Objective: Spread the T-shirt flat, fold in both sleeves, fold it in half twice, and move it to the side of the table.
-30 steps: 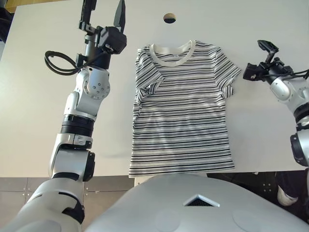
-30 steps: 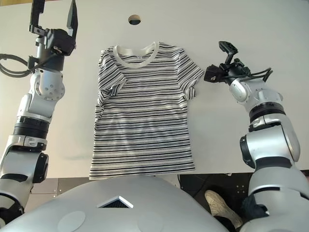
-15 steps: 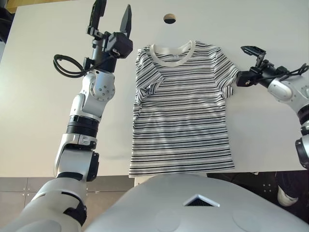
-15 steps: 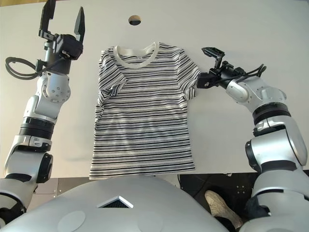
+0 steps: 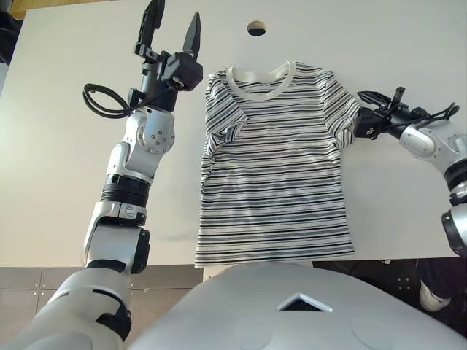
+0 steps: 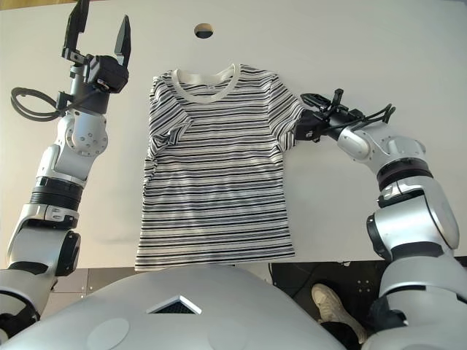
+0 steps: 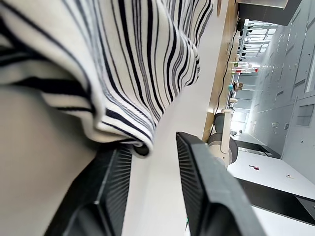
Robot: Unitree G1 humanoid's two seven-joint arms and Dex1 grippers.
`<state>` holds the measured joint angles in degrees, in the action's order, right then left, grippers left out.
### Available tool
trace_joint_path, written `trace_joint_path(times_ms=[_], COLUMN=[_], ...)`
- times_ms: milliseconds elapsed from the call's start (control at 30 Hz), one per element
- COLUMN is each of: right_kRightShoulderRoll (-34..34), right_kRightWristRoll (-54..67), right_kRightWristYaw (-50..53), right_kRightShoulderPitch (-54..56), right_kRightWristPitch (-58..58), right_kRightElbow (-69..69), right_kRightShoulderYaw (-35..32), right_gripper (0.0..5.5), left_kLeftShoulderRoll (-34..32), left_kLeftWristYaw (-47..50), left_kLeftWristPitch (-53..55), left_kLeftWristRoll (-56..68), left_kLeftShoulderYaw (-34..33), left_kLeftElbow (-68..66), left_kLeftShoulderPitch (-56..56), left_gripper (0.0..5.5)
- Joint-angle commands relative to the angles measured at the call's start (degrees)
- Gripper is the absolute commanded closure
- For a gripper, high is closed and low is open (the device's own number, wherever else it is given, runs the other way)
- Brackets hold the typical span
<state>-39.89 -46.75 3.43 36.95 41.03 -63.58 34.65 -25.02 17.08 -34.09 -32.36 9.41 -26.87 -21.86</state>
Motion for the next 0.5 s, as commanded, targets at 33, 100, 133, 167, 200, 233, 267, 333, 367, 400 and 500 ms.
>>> trace_joint_path(times_ms=[33,100,133,167,200,233,267,333,367,400,500], right_kRightShoulderRoll=[1.2,1.0,1.0,1.0,1.1,1.1,1.0,0.8,0.5,0.3,-0.4], right_kRightWristRoll=[-1.2,-1.0,-1.0,-0.9,-0.9,-0.9,-0.7,-0.2,0.4,1.4,7.7], right_kRightWristYaw=[-2.4,-2.4,-2.3,-2.3,-2.1,-1.9,-1.5,-0.6,-0.1,0.2,0.7], right_kRightShoulderPitch=[-2.6,-2.8,-2.8,-2.9,-2.8,-2.9,-2.9,-3.3,-3.5,-3.7,-4.8], right_kRightWristPitch=[-0.4,-0.5,-0.6,-0.6,-0.7,-0.8,-0.8,-0.6,-0.3,0.3,4.2], right_kRightElbow=[-1.3,-1.2,-1.1,-1.1,-1.1,-1.0,-0.8,-0.4,0.0,0.3,2.9], right_kRightShoulderYaw=[2.0,2.1,2.1,2.1,2.1,2.1,2.0,1.4,0.9,0.2,-4.6], right_gripper=[4.63,4.93,5.05,5.18,5.32,5.38,5.38,5.38,5.38,5.38,5.38], left_kLeftShoulderRoll=[0.1,0.2,0.2,0.2,0.2,0.2,0.2,0.2,0.2,0.2,0.1], left_kLeftWristYaw=[-0.2,-0.3,-0.3,-0.3,-0.3,-0.3,-0.3,-0.2,-0.2,-0.2,0.1], left_kLeftWristPitch=[0.1,0.0,0.0,0.0,0.1,0.1,0.1,0.1,0.1,0.1,0.0], left_kLeftWristRoll=[-0.8,-0.9,-0.9,-0.8,-0.8,-0.7,-0.7,-0.6,-0.5,-0.5,-0.6], left_kLeftShoulderYaw=[0.7,0.9,0.9,0.9,0.9,1.0,1.0,1.0,1.0,1.0,0.9], left_kLeftElbow=[0.6,0.6,0.6,0.6,0.7,0.7,0.7,0.8,0.8,0.7,0.2], left_kLeftShoulderPitch=[0.4,0.4,0.4,0.4,0.4,0.5,0.5,0.6,0.6,0.6,0.3], left_gripper=[2.53,2.53,2.53,2.53,2.53,2.53,2.53,2.53,2.53,2.53,2.53])
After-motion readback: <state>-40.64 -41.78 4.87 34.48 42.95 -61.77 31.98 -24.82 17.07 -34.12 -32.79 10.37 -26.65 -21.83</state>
